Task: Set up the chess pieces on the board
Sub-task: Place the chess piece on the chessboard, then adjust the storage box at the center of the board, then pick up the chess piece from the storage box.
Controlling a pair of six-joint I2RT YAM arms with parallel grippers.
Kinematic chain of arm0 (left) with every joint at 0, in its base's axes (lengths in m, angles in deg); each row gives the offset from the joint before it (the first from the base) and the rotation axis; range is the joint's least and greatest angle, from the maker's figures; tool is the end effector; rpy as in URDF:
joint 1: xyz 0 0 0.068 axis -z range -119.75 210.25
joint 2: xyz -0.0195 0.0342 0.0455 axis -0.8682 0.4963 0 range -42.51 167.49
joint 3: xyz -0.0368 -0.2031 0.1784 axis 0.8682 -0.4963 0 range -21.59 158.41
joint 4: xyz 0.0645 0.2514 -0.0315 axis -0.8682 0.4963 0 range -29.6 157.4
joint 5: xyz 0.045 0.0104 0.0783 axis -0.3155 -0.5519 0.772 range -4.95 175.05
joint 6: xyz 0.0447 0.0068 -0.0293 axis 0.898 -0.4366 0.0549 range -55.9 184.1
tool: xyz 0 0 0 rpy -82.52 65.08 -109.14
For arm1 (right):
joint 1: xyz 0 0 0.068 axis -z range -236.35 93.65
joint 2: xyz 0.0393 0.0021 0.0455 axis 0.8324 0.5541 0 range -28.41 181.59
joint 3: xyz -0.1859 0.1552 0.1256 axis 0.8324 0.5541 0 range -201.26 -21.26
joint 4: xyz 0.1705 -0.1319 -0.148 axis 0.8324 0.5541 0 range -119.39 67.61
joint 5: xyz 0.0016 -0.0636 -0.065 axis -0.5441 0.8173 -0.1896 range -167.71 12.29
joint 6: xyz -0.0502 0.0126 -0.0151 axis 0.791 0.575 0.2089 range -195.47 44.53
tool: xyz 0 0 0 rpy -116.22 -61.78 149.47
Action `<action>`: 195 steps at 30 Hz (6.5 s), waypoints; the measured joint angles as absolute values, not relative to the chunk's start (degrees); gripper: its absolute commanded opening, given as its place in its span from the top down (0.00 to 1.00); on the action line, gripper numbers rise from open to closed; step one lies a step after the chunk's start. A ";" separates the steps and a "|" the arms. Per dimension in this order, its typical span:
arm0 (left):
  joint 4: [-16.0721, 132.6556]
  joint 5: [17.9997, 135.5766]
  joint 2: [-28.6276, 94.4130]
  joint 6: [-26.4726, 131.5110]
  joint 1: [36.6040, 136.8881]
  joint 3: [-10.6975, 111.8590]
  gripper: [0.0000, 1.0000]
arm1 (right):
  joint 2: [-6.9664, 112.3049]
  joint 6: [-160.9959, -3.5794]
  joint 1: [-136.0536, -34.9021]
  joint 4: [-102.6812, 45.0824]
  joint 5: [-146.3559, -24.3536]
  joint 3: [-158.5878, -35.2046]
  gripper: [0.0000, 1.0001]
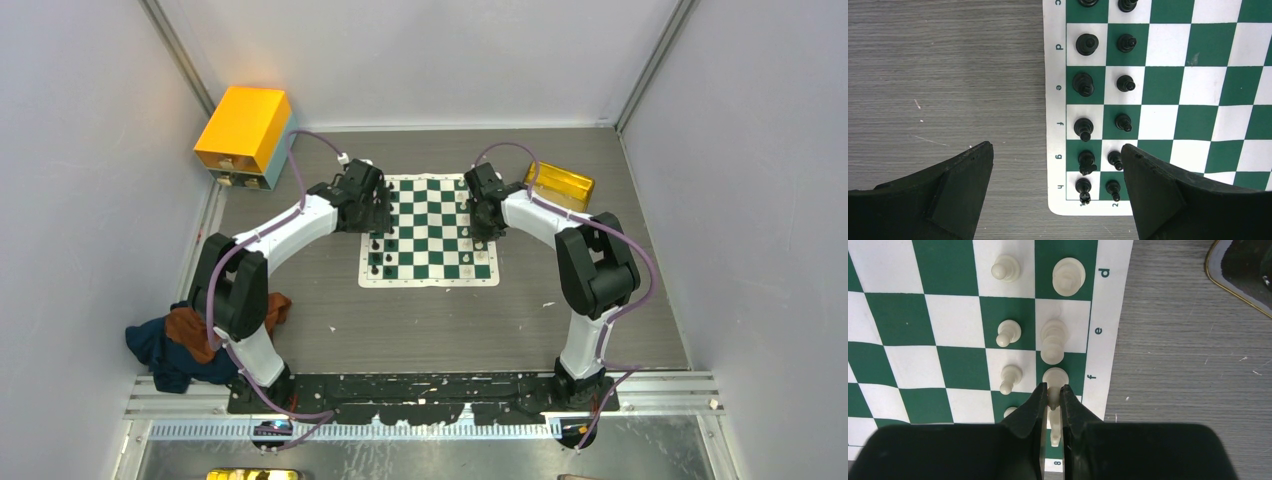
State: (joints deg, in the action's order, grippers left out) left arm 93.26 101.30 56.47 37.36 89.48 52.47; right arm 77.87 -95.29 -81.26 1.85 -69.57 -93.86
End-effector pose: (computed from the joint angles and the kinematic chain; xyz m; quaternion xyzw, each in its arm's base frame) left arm 0.3245 -0.1703 0.2339 -0.0185 0.9517 -0.0090 0.3062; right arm 0.3445 0.1545 0.1819 -0.0279 0.9734 0.0183 0.2266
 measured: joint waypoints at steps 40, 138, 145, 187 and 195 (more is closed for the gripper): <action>93.30 101.39 54.02 36.29 89.48 51.56 0.01 | 70.24 -86.61 -71.46 9.70 -66.51 -105.33 0.52; 93.65 101.52 55.39 37.55 89.00 51.36 0.01 | 75.05 -92.10 -61.10 15.27 -67.36 -104.77 0.54; 93.65 101.50 55.70 37.55 89.00 51.36 0.01 | 75.05 -93.47 -61.08 15.01 -67.43 -101.60 0.54; 93.65 101.50 57.54 37.60 89.00 51.38 0.01 | 80.38 -95.59 -58.18 9.00 -68.76 -98.52 0.93; 93.65 101.50 57.56 37.58 89.00 51.60 0.01 | 80.21 -95.57 -58.15 9.70 -67.50 -99.83 0.98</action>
State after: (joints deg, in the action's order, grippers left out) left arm 93.65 101.50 57.56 37.58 89.00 51.60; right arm 80.21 -95.57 -58.15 9.70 -67.50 -99.83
